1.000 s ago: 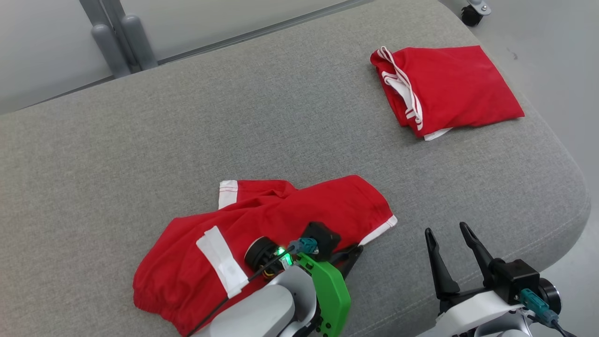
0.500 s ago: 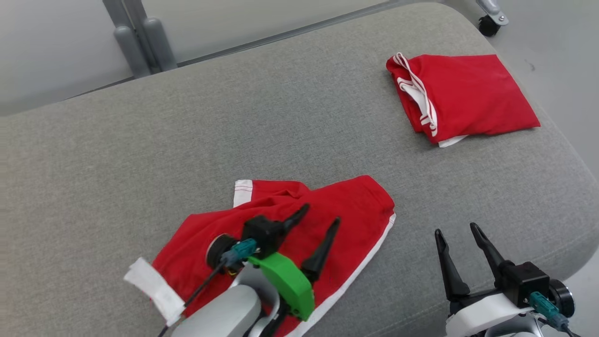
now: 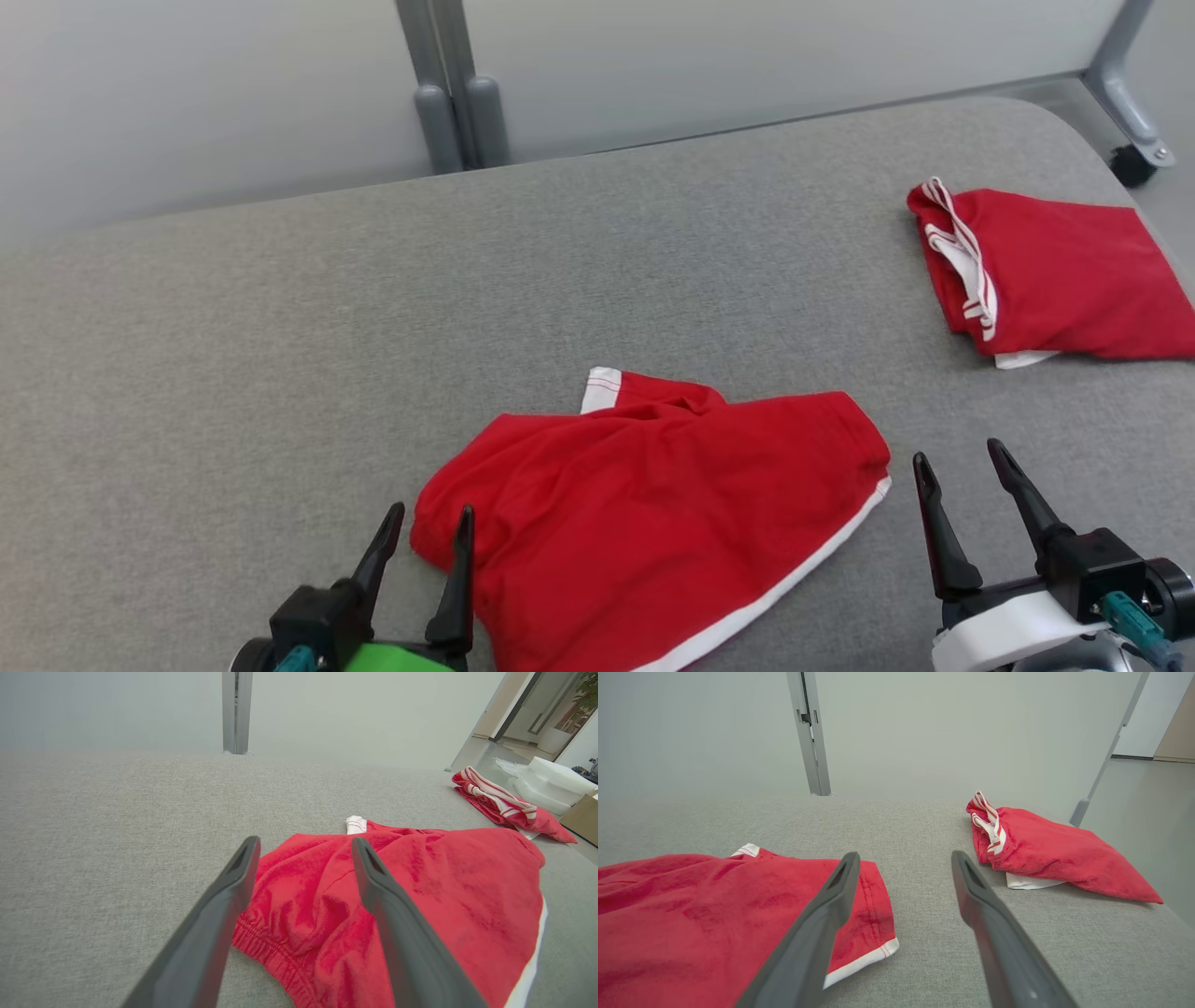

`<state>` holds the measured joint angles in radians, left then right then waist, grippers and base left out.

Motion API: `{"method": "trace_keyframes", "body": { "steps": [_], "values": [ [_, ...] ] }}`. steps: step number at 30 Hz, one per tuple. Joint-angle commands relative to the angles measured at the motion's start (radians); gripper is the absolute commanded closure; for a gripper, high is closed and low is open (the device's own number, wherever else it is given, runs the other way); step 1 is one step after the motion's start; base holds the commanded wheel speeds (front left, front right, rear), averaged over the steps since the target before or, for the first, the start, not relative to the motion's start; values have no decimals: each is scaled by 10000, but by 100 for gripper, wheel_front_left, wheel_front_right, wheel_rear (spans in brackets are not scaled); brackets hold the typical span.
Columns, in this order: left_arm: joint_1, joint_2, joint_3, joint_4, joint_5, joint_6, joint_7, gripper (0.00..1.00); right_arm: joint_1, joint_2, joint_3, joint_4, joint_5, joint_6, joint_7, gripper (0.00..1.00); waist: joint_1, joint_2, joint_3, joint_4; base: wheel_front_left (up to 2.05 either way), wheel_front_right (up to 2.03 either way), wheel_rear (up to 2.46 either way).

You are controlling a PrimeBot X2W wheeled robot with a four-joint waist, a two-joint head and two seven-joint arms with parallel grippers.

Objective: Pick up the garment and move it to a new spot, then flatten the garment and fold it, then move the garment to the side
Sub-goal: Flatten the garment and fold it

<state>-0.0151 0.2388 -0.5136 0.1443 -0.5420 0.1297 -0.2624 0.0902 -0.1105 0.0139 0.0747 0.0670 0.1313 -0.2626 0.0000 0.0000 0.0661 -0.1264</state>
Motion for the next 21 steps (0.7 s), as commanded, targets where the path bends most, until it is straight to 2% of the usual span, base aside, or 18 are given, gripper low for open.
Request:
{"method": "trace_keyframes", "body": {
  "steps": [1, 7, 12, 16, 21],
  "values": [
    [465, -166, 401, -111, 361, -166, -24, 0, 181, -74, -65, 4, -20, -15, -21, 0, 0, 0, -626, 970, 0, 0, 0],
    [1797, -916, 2208, 119, 1477, -1125, -23, 0, 362, -67, -249, 155, -34, -15, -21, 0, 0, 0, -853, 1777, 0, 0, 0],
    [2199, -1395, 3403, 426, 2195, -1852, -25, 0, 333, -59, -198, 443, -73, -15, -21, 0, 0, 0, -976, 2093, 0, 0, 0],
    [2256, -1643, 4111, 609, 2554, -2121, -25, 0, 365, -20, -138, 602, -80, -15, -21, 0, 0, 0, -1051, 2186, 0, 0, 0],
    [2274, -1796, 4500, 682, 2781, -2366, -25, 0, 412, 45, -65, 692, -59, -15, -21, 0, 0, 0, -1085, 2209, 0, 0, 0]
  ]
}}
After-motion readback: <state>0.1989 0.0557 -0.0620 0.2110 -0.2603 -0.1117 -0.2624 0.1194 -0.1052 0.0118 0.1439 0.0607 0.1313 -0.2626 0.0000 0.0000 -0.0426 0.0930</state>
